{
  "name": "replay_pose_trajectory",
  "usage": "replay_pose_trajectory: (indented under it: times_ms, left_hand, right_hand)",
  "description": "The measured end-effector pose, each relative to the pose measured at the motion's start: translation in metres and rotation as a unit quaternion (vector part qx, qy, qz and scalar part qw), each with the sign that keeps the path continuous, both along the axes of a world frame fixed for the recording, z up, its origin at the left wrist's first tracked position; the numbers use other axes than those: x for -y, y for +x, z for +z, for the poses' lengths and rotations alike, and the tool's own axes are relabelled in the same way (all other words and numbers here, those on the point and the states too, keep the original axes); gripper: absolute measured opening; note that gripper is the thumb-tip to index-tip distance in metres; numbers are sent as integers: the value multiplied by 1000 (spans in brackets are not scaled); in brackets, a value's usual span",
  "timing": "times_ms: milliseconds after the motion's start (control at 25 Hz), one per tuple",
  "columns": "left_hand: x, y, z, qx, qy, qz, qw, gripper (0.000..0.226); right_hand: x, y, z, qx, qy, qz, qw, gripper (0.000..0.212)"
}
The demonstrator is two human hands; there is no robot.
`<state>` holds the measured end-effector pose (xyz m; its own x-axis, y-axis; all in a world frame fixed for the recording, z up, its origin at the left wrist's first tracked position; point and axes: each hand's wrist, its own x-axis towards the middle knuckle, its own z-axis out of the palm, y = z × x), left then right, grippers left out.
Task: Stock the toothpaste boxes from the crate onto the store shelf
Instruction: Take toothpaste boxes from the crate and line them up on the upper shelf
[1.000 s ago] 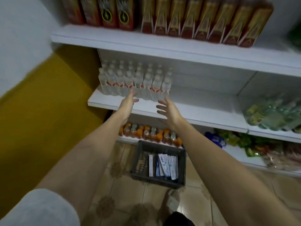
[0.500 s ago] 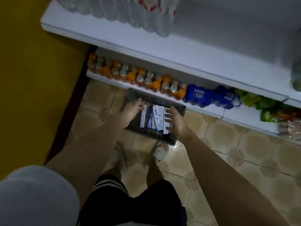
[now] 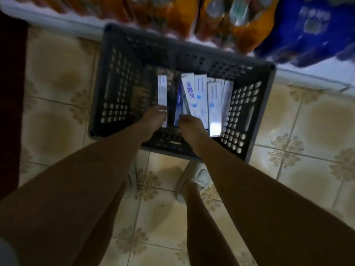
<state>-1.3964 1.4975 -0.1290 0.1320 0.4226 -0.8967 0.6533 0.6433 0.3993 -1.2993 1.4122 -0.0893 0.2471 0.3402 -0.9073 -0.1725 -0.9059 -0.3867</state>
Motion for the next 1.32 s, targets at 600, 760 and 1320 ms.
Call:
replay_pose_trajectory:
  times_ms: [600, 760, 1320]
  left_hand:
    - [-6, 32, -109, -4, -69, -9, 998, 42]
    - [-6, 34, -114, 1, -105, 20, 994, 34]
    - [-15, 42, -125, 6, -71, -97, 993, 49]
  right_hand:
    - [-34, -48, -124, 90, -45, -133, 986, 61]
    - [-38, -49, -127, 101, -35, -156, 982, 65]
    - [-28, -4, -132, 82, -80, -30, 993, 34]
